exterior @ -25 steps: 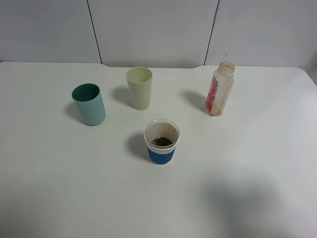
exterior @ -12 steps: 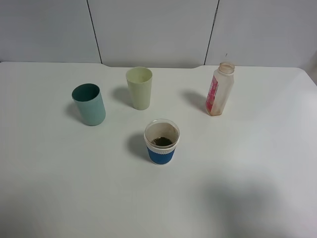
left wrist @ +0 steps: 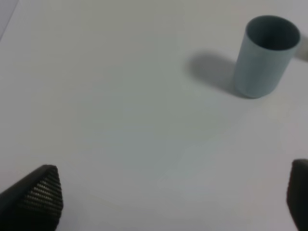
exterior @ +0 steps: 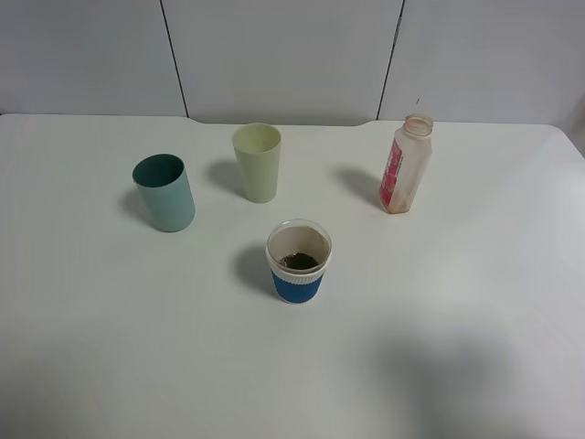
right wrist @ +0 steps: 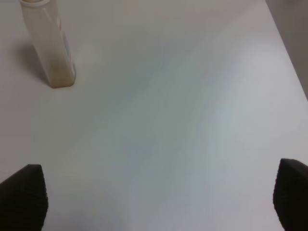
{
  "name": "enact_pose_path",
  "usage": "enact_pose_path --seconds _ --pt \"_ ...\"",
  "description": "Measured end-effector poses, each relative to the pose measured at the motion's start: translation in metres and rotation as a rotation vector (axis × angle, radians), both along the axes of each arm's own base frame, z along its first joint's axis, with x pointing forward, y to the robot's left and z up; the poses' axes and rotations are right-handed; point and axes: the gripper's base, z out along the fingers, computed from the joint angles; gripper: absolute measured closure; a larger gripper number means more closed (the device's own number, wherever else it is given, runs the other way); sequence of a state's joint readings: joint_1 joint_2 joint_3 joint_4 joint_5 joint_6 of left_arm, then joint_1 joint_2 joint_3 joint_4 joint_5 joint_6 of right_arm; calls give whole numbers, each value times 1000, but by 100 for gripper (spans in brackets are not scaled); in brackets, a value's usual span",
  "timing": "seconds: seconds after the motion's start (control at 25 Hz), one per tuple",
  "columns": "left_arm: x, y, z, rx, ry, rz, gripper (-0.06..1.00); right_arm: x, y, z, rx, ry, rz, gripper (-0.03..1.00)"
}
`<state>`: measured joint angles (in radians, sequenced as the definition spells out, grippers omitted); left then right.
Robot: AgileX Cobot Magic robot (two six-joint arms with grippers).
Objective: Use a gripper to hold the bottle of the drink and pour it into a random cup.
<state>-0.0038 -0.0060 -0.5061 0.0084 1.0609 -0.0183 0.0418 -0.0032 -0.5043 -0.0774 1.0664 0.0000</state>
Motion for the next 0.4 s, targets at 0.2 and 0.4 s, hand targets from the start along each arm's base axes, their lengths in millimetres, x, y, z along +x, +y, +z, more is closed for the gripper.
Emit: enact_pose_path --seconds 0.2,0.4 --pt "0 0 0 0 0 0 2 0 0 0 0 0 0 4" --pt "0 0 0 0 0 0 2 0 0 0 0 0 0 4"
